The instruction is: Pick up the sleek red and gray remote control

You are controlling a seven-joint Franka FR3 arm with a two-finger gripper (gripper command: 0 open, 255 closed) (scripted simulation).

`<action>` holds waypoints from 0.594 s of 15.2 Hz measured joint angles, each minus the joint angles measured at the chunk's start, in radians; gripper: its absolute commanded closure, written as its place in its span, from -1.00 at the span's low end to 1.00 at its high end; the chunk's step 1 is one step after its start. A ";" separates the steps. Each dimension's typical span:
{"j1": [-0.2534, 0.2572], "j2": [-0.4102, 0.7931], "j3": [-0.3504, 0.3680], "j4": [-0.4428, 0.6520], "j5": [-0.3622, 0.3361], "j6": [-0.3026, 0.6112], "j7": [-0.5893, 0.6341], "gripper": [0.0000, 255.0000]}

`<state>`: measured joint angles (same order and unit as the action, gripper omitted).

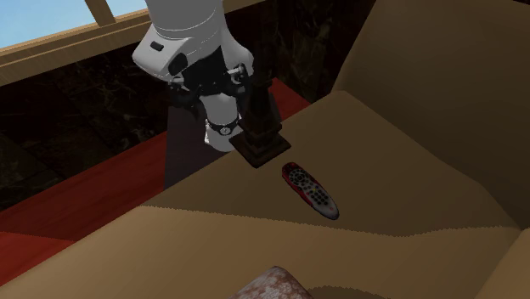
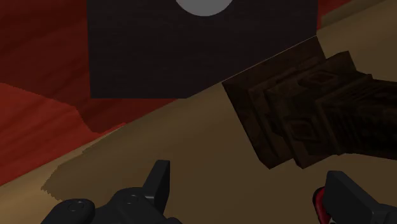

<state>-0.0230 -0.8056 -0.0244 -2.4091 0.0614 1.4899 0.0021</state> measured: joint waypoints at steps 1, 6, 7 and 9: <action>0.000 0.000 0.000 0.000 0.000 0.000 0.000 -1.00; 0.044 0.068 0.071 -0.022 0.021 0.122 0.014 -1.00; 0.053 0.085 0.085 -0.025 0.023 0.150 0.013 -1.00; 0.070 0.134 0.115 -0.028 0.024 0.218 0.015 -1.00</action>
<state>0.0466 -0.6711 0.0902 -2.4376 0.0852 1.7078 0.0169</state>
